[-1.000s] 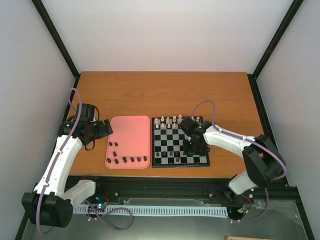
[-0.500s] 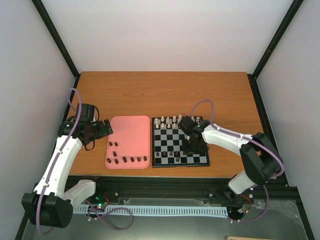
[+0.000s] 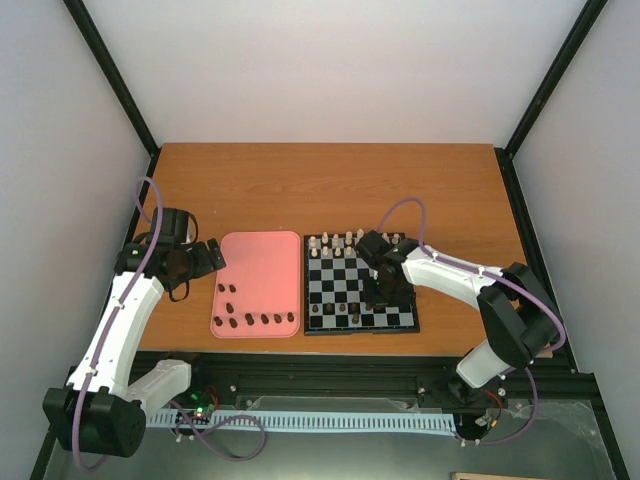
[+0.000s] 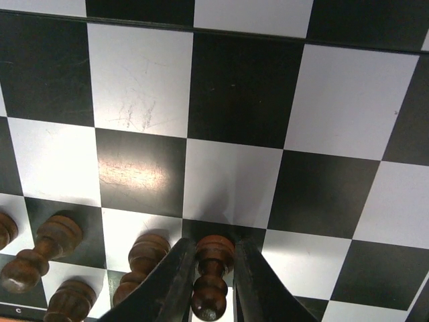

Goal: Set up the chess pieces on the board
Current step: Place the chess piece on the chessboard, then pick up the chess piece from the storage box.

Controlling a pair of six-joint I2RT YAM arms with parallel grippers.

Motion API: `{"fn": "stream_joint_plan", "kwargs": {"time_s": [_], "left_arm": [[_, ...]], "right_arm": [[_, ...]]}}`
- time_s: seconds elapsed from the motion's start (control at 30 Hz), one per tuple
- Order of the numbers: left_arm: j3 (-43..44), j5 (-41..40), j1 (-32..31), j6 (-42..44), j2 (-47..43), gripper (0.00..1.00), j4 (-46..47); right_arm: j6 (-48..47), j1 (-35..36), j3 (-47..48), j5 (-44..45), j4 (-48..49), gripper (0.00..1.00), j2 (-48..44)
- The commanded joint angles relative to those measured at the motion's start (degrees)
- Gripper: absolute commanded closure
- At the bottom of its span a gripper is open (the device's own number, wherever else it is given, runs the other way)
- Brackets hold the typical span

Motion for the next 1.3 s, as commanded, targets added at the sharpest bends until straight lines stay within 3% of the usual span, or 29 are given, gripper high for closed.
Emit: {"fn": "stream_joint_plan", "kwargs": {"time_s": [0.0,0.2,0.37,0.9,1.27], "left_arm": [[-0.01,-0.05,0.43,0.05,-0.06,0.0,0.65],[0.21,0.07,0.37,0.01,0.16,0.0,0.81],[0.0,-0.01,0.45,-0.08,-0.12,0.0,0.62],[0.19,-0.21,0.45,-0.14,-0.59,0.0,0.41],[2.94,-0.79,0.4,0.48,0.24,0.0,-0.12]], "right_arm": [[0.26,-0.42,-0.99,0.81,-0.86,0.83,-1.7],[-0.29,-0.42,-1.27,0.29,-0.67,0.82,-2.26],[-1.59,-0.41,-0.28,-0.59,0.02,0.61,-2.78],[-2.0,-0.42,9.27,8.16,-3.58,0.61,-1.52],[-5.62,8.24,34.59,1.79,-4.22,0.63,13.51]]}}
